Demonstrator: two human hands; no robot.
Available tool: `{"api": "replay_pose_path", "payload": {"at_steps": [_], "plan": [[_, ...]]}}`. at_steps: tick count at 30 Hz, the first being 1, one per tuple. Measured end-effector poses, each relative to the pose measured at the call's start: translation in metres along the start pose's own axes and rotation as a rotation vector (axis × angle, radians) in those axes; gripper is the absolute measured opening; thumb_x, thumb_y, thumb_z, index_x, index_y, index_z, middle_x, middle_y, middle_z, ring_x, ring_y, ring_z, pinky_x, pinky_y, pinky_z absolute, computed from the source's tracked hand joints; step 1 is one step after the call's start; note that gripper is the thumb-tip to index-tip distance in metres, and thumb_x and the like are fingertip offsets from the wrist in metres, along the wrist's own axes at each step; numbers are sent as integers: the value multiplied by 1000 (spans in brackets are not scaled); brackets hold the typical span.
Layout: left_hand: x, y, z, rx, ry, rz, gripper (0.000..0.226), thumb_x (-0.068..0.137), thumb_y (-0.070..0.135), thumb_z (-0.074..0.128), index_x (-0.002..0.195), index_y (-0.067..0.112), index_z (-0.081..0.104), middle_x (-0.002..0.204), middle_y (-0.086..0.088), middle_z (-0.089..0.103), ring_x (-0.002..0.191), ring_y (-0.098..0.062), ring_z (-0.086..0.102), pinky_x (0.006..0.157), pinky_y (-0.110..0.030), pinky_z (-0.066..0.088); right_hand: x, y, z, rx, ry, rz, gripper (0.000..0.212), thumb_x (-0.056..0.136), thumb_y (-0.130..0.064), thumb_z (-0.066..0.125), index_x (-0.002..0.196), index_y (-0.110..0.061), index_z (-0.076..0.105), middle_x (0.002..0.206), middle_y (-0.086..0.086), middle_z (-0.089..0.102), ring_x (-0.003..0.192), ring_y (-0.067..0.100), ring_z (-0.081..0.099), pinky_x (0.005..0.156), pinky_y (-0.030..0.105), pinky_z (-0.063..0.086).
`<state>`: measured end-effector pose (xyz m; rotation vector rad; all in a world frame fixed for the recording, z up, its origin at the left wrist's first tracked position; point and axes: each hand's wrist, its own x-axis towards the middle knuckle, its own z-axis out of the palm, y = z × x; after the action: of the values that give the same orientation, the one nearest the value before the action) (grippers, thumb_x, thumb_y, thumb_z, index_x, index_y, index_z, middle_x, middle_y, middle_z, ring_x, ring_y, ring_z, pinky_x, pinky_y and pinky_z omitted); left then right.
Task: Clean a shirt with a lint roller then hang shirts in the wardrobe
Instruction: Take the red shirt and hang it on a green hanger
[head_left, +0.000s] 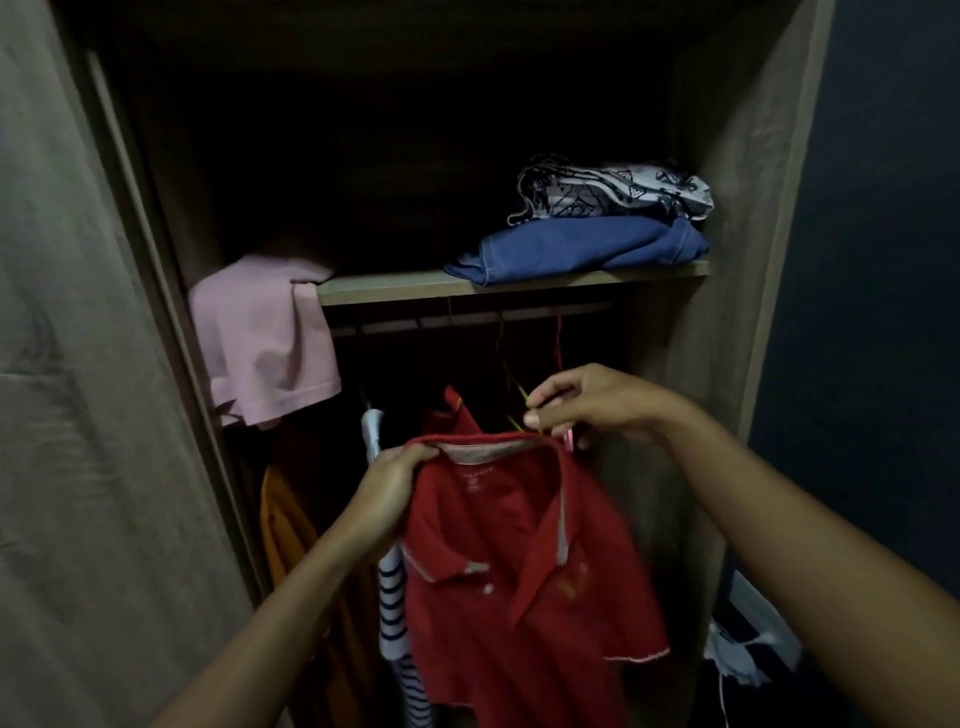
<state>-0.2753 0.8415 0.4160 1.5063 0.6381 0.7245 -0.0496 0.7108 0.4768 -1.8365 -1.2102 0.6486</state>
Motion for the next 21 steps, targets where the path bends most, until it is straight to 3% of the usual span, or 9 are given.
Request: {"api": "replay_pose_path", "payload": {"at_steps": [2,3,5,7,8,10,13,16,21], "plan": [[8,5,8,-92,36,-5,27,90,11,56,75,15,78,72,-10,72,66,-21,68,73,-32,53,19,11,3,27,162,-8,37,76,-45,82,95,-14,75,79,-1,69,66,9,60,50,20,44],[13,8,12,-123,62,-3,17,84,16,60,90,16,76,72,-10,71,69,-23,68,75,-35,54,32,17,6,-8,270,-19,33,78,-45,82,88,-14,75,75,-3,69,60,8,59,50,19,42],[33,6,10,-148,103,-46,69,67,27,71,131,11,53,85,-17,72,81,-31,72,77,-43,60,57,30,13,-109,434,-38,24,79,-39,82,75,-18,72,65,-6,65,53,6,55,54,20,42],[46,4,8,-121,80,-74,96,58,34,75,142,2,40,95,-26,73,87,-37,74,80,-47,60,77,41,18,-159,506,-26,21,80,-35,81,73,-21,68,66,-6,64,56,7,56,63,22,44],[52,3,7,-100,95,-50,96,57,35,74,138,-7,42,96,-29,72,85,-37,72,79,-45,59,84,43,20,-183,527,-11,20,80,-35,80,75,-22,66,72,-4,66,60,9,59,65,22,45],[45,19,11,7,84,-9,72,61,37,67,111,-15,60,92,-27,68,82,-33,65,75,-39,51,95,43,23,-244,554,22,19,83,-37,78,85,-22,65,88,1,68,68,13,61,67,22,45],[40,31,13,94,62,65,27,82,25,59,73,0,67,80,-16,65,69,-21,60,66,-32,44,110,40,25,-363,538,78,32,86,-40,73,106,-17,68,110,8,66,93,26,67,77,28,50],[33,37,6,144,84,104,25,90,16,55,70,6,66,65,-10,62,62,-21,53,61,-32,39,124,40,29,-459,479,133,39,87,-43,72,109,-11,67,115,11,66,105,33,66,81,34,53],[30,38,-7,220,131,121,42,80,33,55,81,-7,69,75,-14,57,73,-22,49,67,-35,36,138,41,38,-465,457,139,30,93,-30,66,112,-6,65,118,15,66,110,35,64,82,35,50]]}}
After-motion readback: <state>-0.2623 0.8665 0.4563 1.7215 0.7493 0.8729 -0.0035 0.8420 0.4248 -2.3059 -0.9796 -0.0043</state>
